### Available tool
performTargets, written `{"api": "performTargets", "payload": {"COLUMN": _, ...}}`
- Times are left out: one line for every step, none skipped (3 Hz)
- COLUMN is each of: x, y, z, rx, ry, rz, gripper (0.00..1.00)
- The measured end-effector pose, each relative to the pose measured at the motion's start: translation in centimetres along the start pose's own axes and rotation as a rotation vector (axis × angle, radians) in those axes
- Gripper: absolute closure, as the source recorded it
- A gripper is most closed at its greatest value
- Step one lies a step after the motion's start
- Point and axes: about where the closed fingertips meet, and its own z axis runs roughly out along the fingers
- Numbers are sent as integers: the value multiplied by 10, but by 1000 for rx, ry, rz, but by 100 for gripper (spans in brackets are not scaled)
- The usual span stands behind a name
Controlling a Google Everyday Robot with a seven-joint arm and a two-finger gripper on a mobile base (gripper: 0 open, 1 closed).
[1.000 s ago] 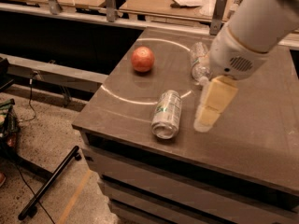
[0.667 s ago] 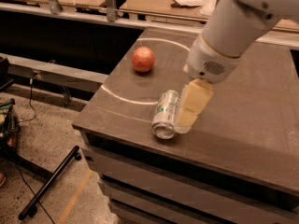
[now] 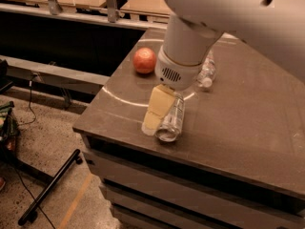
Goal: Place 7up can upright
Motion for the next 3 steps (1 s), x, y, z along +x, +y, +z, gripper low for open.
{"api": "performTargets", "payload": {"x": 0, "y": 0, "z": 9, "rx": 20, "ry": 47, "rz": 145, "gripper": 0}}
{"api": "performTargets", "payload": {"x": -4, "y": 4, "z": 27, "rx": -20, "ry": 95, "rz": 277, "gripper": 0}}
{"api": "performTargets", "payload": {"x": -9, "y": 9, "z": 40, "rx": -42, "ry": 111, "rz": 410, "gripper": 0}}
